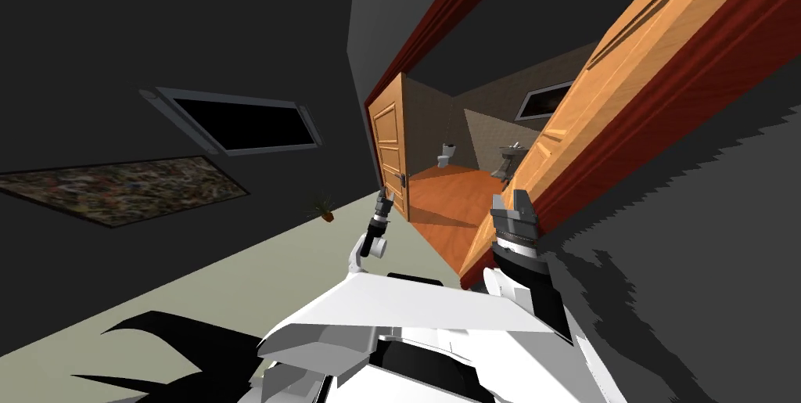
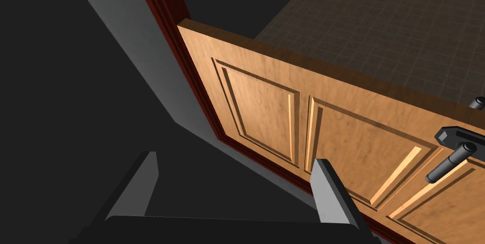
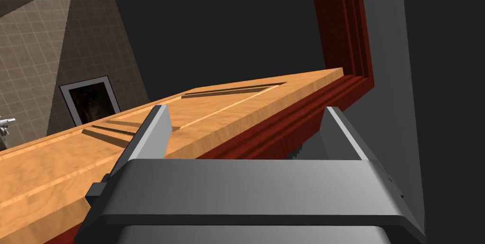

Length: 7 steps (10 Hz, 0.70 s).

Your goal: Push the door open

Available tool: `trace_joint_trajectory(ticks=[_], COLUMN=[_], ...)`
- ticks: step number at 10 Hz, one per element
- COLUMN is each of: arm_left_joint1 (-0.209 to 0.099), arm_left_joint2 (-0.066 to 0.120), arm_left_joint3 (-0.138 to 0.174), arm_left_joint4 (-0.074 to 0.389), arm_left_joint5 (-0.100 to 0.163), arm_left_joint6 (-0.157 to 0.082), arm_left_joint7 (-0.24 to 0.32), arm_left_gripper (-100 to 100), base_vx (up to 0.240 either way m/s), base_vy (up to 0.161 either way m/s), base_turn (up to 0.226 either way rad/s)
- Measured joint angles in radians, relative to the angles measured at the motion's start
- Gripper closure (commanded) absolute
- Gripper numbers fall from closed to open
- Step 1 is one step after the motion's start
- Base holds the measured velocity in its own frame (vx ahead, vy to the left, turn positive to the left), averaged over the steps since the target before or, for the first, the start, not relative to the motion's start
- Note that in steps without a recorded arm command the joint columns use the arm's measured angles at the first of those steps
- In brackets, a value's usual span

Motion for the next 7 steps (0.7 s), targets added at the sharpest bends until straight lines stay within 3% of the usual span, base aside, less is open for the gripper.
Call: trace_joint_trajectory(ticks=[3,7], arm_left_joint1=[-0.038,-0.096], arm_left_joint2=[0.009,0.008], arm_left_joint3=[-0.021,-0.054], arm_left_joint4=[0.062,0.154], arm_left_joint5=[-0.007,-0.022], arm_left_joint6=[0.006,0.017], arm_left_joint7=[0.019,0.038], arm_left_gripper=[-100,-100], base_vx=[0.089,0.09], base_vy=[0.087,0.097], base_turn=[-0.026,-0.028])
